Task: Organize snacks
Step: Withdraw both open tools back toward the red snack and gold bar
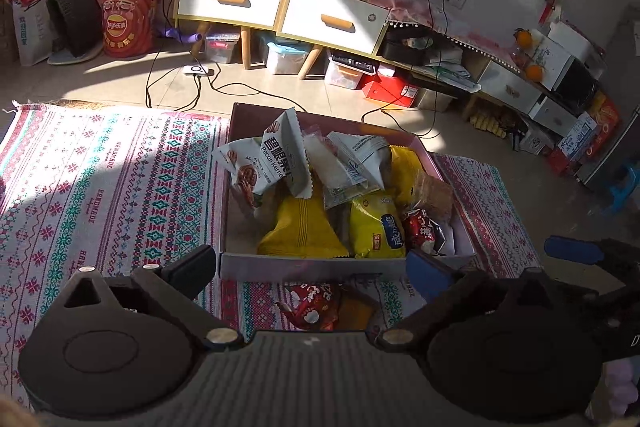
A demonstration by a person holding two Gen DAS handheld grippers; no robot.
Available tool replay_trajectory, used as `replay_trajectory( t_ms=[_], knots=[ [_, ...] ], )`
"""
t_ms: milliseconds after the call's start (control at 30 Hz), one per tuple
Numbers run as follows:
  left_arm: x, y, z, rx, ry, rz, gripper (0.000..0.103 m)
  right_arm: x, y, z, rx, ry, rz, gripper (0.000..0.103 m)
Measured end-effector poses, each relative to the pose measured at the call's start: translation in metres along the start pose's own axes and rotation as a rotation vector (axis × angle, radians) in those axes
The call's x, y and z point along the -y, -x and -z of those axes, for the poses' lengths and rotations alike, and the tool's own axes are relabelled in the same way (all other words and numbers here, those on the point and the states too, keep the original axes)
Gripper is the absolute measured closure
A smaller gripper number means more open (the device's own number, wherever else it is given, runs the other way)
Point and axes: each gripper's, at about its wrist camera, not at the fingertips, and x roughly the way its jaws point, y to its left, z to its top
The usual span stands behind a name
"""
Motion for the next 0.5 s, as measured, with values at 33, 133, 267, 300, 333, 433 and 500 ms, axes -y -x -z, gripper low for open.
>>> replay_trajectory(
  t_ms=[33,133,267,300,333,433,500],
  knots=[
    [-0.001,0.0,0.002,-0.002,-0.006,-0.004,0.0,-0.001,0.001,0.001,0.002,-0.006,0.0,0.001],
    [-0.005,0.003,0.01,-0.003,-0.034,-0.014,0.0,-0.001,0.0,0.006,0.009,-0.036,0.0,0.001],
    [-0.009,0.0,0.023,0.006,-0.068,-0.027,0.0,0.001,-0.006,0.021,0.027,-0.091,0.039,0.001],
    [-0.01,-0.002,0.026,0.011,-0.076,-0.031,0.0,0.001,-0.008,0.026,0.024,-0.099,0.054,0.001],
    [-0.01,-0.005,0.029,0.017,-0.088,-0.038,0.0,0.0,-0.01,0.028,0.018,-0.101,0.066,0.001],
    [-0.008,-0.014,0.037,0.028,-0.138,-0.06,0.0,-0.004,-0.021,0.037,-0.009,-0.058,0.111,0.001],
    [-0.006,-0.021,0.039,0.032,-0.176,-0.062,0.0,-0.008,-0.025,0.044,-0.007,-0.018,0.133,0.001]
  ],
)
